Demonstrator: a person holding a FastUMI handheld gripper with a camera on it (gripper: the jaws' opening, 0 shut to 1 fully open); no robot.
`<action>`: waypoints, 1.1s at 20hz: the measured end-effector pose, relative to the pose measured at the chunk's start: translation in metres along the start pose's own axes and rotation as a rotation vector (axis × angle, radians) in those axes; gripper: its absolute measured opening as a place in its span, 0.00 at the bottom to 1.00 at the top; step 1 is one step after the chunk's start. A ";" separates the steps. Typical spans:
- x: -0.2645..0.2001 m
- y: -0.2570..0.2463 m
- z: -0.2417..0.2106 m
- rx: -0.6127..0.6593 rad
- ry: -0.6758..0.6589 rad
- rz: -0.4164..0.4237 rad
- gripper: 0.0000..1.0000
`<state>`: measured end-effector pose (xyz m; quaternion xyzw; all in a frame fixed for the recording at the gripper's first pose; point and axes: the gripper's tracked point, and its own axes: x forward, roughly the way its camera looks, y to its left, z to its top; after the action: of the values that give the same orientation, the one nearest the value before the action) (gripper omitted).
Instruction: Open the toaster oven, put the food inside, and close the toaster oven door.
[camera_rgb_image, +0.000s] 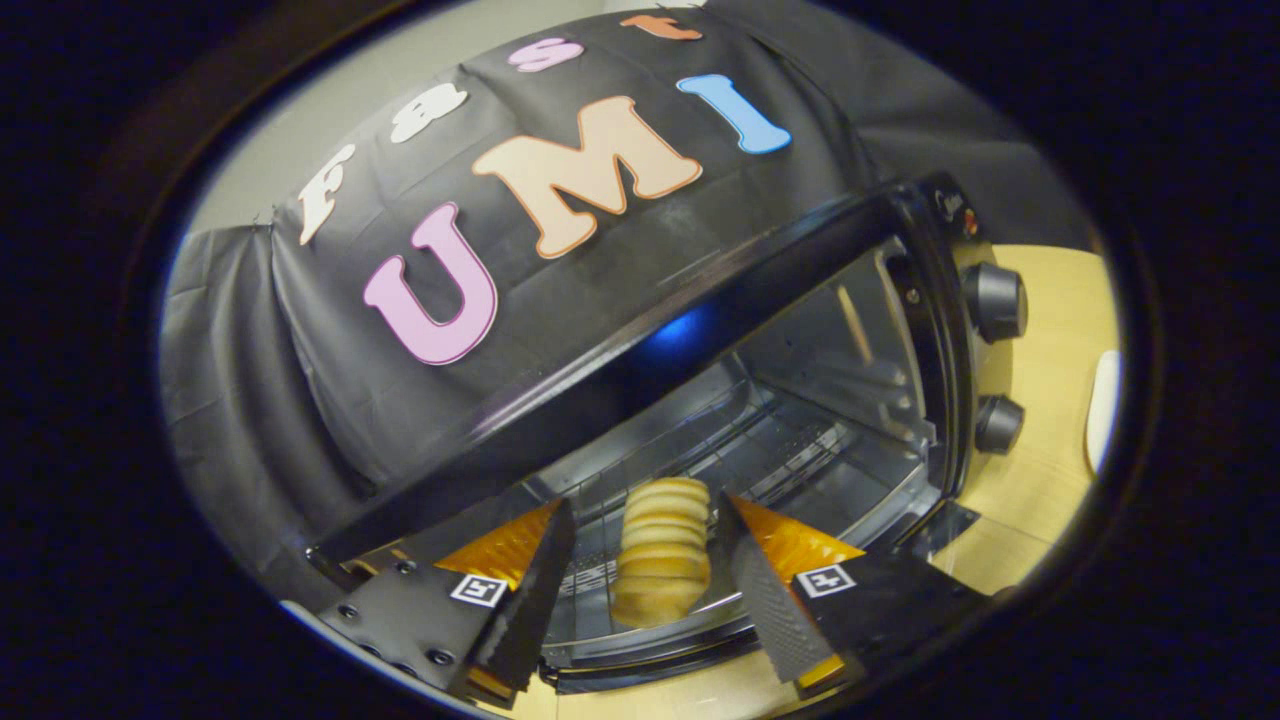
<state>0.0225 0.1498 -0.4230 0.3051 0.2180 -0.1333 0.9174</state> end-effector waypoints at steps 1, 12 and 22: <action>-0.002 -0.001 0.003 -0.010 -0.004 0.002 0.64; -0.074 0.010 -0.012 -0.109 0.105 0.141 0.92; -0.164 0.005 -0.020 -0.356 0.022 0.247 0.94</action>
<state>-0.1244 0.1844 -0.3560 0.1642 0.2093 0.0243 0.9637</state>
